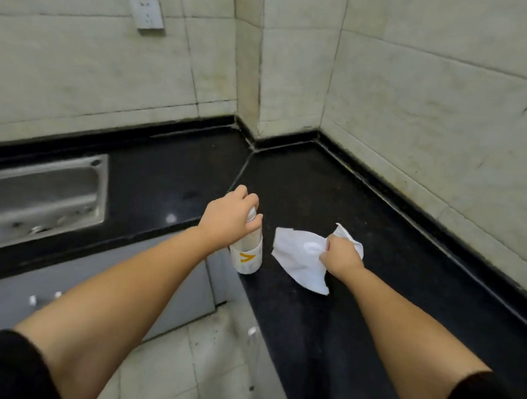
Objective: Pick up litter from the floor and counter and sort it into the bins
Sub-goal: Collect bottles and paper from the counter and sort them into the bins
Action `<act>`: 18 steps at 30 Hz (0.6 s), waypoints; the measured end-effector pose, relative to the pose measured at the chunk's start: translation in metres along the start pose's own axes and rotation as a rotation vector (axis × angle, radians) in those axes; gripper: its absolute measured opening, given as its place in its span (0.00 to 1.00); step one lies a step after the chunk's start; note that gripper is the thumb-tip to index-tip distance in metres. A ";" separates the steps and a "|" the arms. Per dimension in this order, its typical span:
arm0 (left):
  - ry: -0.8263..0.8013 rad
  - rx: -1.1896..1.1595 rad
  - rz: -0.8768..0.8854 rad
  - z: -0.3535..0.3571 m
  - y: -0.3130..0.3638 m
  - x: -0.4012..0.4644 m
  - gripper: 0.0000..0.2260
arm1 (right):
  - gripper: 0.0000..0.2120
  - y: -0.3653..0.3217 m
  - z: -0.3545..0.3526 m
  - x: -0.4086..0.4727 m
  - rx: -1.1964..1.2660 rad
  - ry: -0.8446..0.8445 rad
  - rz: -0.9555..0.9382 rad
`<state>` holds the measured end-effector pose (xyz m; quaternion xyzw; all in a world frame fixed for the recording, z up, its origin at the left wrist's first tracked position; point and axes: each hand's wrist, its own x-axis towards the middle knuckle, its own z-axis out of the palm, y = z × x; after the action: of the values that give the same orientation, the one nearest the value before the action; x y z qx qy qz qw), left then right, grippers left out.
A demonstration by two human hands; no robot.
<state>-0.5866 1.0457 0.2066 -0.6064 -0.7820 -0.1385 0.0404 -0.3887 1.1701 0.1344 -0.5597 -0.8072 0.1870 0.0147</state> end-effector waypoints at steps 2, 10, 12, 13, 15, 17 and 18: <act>0.024 -0.006 -0.077 -0.017 -0.025 -0.045 0.13 | 0.06 -0.039 0.006 -0.032 0.010 -0.013 -0.077; -0.031 0.000 -0.388 -0.054 -0.103 -0.221 0.14 | 0.15 -0.167 0.053 -0.148 -0.053 -0.054 -0.387; -0.029 0.013 -0.489 -0.065 -0.119 -0.265 0.15 | 0.14 -0.195 0.066 -0.170 -0.113 -0.111 -0.496; -0.024 0.021 -0.547 -0.071 -0.126 -0.289 0.15 | 0.16 -0.209 0.074 -0.180 -0.127 -0.136 -0.545; 0.008 0.040 -0.678 -0.081 -0.137 -0.342 0.15 | 0.18 -0.236 0.092 -0.202 -0.131 -0.177 -0.649; 0.044 0.059 -0.831 -0.090 -0.143 -0.398 0.16 | 0.18 -0.263 0.112 -0.226 -0.128 -0.232 -0.745; 0.057 0.070 -0.910 -0.095 -0.142 -0.428 0.15 | 0.18 -0.276 0.123 -0.241 -0.134 -0.264 -0.793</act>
<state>-0.6211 0.5875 0.1745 -0.1955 -0.9716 -0.1323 0.0176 -0.5754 0.8318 0.1529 -0.1768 -0.9654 0.1840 -0.0543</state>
